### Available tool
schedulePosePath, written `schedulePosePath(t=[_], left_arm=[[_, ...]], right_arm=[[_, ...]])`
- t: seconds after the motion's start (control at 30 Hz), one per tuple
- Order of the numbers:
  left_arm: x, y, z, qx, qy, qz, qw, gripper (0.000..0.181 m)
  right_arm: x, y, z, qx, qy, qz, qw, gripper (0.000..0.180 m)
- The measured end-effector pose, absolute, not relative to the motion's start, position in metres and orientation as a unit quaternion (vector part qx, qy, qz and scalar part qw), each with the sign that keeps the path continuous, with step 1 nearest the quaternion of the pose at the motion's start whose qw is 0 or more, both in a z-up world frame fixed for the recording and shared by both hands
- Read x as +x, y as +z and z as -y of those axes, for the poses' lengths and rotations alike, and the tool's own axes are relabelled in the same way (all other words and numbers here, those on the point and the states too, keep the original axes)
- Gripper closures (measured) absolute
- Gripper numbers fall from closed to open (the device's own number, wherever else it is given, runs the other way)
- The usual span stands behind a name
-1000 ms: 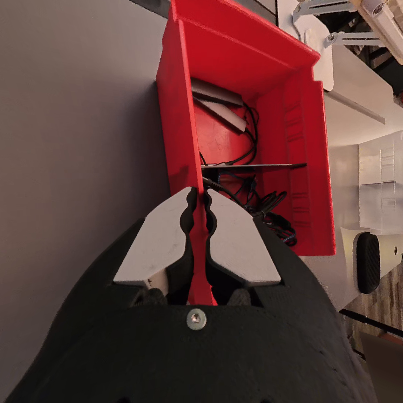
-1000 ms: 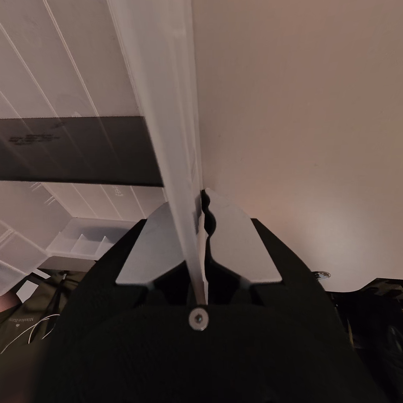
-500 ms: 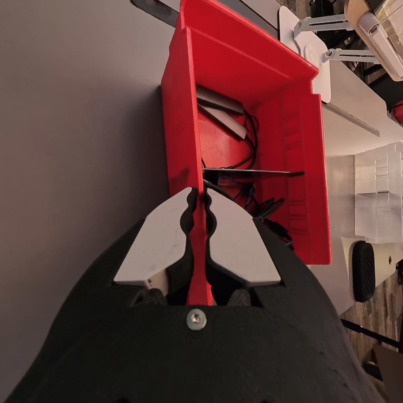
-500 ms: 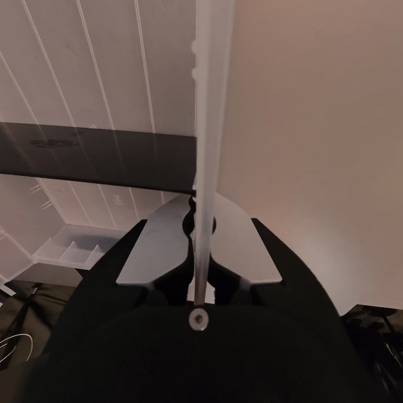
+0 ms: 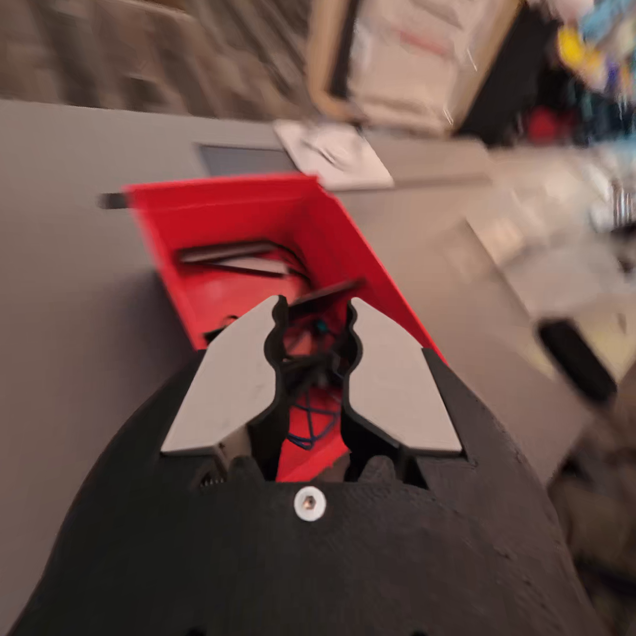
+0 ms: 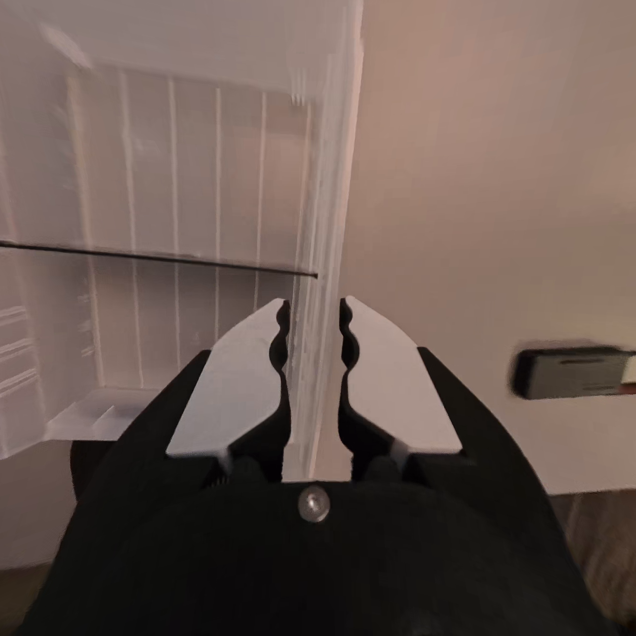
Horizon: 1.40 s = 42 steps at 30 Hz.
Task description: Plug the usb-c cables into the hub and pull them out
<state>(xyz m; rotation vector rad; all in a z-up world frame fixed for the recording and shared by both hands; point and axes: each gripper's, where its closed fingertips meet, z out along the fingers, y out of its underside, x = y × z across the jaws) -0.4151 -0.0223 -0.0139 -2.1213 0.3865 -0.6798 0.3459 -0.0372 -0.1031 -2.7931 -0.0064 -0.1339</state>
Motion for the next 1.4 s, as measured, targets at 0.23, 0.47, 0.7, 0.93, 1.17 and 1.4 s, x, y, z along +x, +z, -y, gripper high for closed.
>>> schedulePosePath(t=[0.23,0.47,0.7,0.93,1.17,1.4], left_arm=[[-0.378,-0.101,0.033,-0.893,-0.067,-0.370,0.246,0.147],[-0.360,-0.137,0.028,-0.888,-0.069,-0.418,0.178,0.132],[-0.359,-0.151,0.032,-0.894,-0.041,-0.429,0.123,0.138],[-0.347,-0.160,0.024,-0.888,-0.005,-0.448,0.098,0.140],[-0.342,-0.160,0.026,-0.912,-0.023,-0.406,0.046,0.168],[-0.350,-0.087,0.021,-0.900,0.010,-0.384,0.207,0.170]], right_arm=[[0.191,0.033,0.020,-0.824,0.220,0.184,0.488,0.138],[0.096,0.085,0.065,-0.710,0.405,0.277,0.505,0.130],[0.051,0.137,0.080,-0.633,0.462,0.330,0.526,0.131],[0.030,0.149,0.087,-0.585,0.472,0.352,0.558,0.137],[0.035,0.128,0.073,-0.607,0.433,0.362,0.559,0.144],[0.047,0.145,0.072,-0.575,0.417,0.353,0.609,0.153]])
